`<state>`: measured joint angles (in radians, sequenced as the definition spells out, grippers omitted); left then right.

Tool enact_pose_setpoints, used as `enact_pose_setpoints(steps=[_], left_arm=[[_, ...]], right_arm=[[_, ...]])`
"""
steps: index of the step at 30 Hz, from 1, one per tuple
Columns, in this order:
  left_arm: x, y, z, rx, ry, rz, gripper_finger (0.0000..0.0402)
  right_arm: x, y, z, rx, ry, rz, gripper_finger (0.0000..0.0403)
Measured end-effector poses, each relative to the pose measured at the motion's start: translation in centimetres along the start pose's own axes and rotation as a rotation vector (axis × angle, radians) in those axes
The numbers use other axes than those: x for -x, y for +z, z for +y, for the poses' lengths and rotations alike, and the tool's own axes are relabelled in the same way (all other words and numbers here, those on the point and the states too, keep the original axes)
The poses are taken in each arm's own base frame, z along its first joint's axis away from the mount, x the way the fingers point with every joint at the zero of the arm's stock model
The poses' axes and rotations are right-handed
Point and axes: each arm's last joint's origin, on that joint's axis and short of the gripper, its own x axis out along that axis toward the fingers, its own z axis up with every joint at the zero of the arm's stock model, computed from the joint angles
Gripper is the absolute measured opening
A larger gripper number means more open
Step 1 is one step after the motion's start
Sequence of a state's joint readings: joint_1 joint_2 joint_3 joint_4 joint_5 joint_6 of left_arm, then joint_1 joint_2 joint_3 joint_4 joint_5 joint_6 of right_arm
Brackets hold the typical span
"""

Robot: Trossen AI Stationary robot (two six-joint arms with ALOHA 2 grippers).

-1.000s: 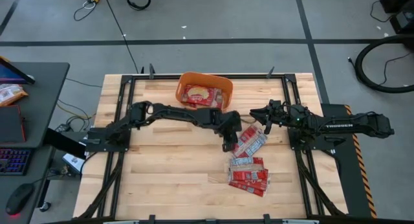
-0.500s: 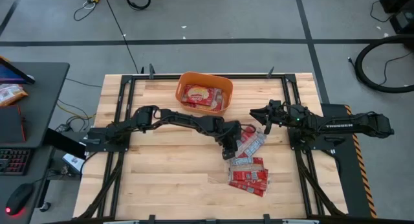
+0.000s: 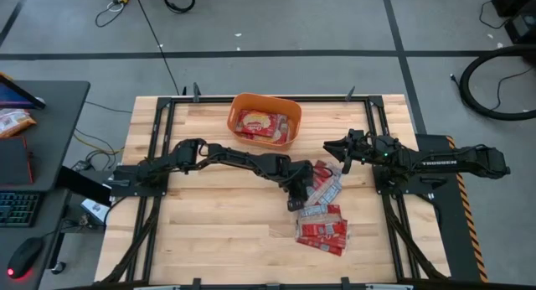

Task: Sort popcorn bags into baskets
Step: Put the red popcorn bag into the orange bin

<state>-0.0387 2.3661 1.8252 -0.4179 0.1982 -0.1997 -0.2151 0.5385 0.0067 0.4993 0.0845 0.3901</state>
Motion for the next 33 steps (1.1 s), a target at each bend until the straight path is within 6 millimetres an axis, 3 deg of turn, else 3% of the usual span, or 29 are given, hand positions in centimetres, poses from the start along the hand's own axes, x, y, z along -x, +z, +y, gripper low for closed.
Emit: enact_pose_setpoints(steps=[8,15,23,26,33], left_arm=[[0.1,-0.1,0.4,-0.074,0.007,0.014,0.0011],[2.6,0.7,1.0,-0.079,0.028,0.052,0.0005],[6.7,1.1,-0.1,-0.129,0.040,0.109,0.0003],[6.4,0.6,-0.5,-0.075,-0.021,0.137,0.0016],[3.3,-1.8,-0.7,-0.062,-0.024,0.096,0.0082]], right_arm=[[0.0,0.0,0.0,0.000,0.000,0.000,0.0090],[0.0,0.0,0.0,0.000,0.000,0.000,0.0090],[0.0,0.0,0.0,0.000,0.000,0.000,0.0090],[0.0,0.0,0.0,0.000,0.000,0.000,0.0090],[0.0,0.0,0.0,0.000,0.000,0.001,0.0090]])
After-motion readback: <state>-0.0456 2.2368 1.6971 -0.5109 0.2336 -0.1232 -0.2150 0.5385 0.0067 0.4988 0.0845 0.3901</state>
